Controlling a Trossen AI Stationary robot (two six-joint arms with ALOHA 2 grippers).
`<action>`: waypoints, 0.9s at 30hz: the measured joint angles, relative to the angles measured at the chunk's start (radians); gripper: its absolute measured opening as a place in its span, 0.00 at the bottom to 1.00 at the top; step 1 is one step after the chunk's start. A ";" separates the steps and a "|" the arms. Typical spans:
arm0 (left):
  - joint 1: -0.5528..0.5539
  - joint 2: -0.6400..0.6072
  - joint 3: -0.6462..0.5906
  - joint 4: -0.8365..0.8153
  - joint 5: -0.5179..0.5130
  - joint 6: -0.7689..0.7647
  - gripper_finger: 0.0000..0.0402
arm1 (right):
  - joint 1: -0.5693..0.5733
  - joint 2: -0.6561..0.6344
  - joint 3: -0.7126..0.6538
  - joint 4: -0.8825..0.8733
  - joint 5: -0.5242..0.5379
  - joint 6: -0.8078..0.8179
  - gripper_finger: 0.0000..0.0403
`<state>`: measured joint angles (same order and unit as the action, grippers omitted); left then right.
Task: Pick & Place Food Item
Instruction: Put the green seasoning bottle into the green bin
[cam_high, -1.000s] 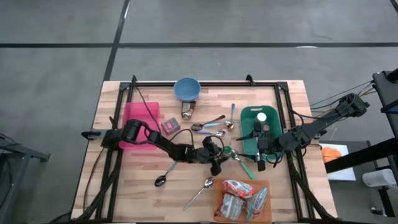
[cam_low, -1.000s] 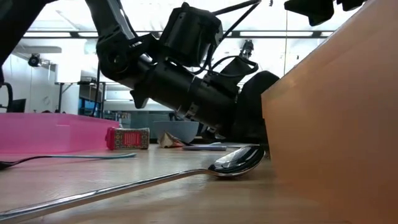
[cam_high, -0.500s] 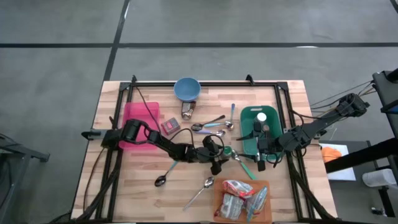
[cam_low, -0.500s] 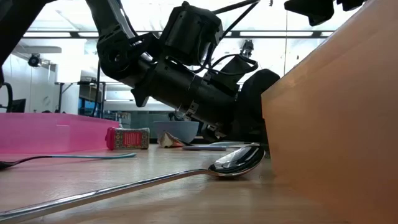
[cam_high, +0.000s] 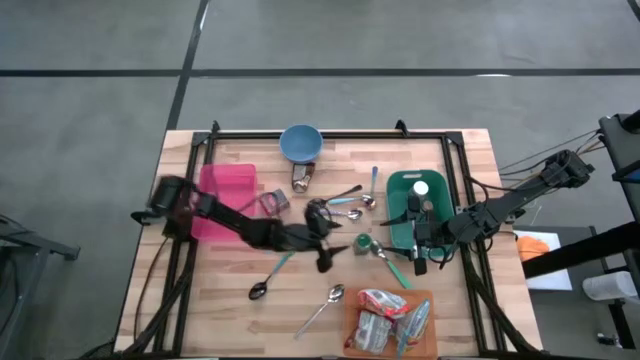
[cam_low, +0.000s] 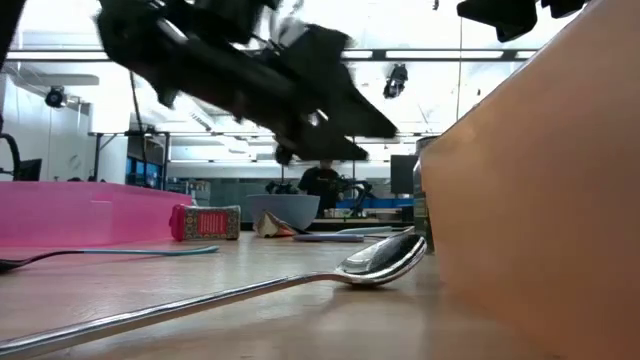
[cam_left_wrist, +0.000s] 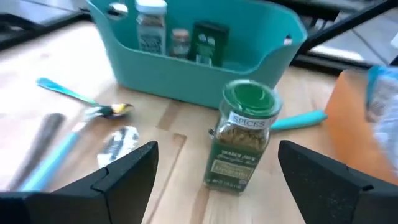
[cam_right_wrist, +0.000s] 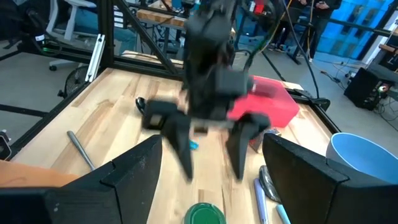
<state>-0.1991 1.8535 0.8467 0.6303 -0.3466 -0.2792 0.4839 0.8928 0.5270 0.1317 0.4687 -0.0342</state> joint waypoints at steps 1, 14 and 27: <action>-0.003 -0.046 -0.035 -0.003 0.000 0.001 0.84 | 0.000 0.000 0.000 0.001 0.000 0.000 0.69; -0.042 -0.645 -0.465 0.002 0.052 0.179 0.84 | 0.000 0.000 0.000 0.000 0.000 0.000 0.69; -0.042 -1.129 -0.714 -0.025 0.138 0.154 0.84 | 0.000 0.000 0.000 0.001 0.000 0.000 0.69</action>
<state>-0.2413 0.7241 0.1322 0.6055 -0.2081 -0.1255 0.4843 0.8925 0.5270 0.1327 0.4690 -0.0341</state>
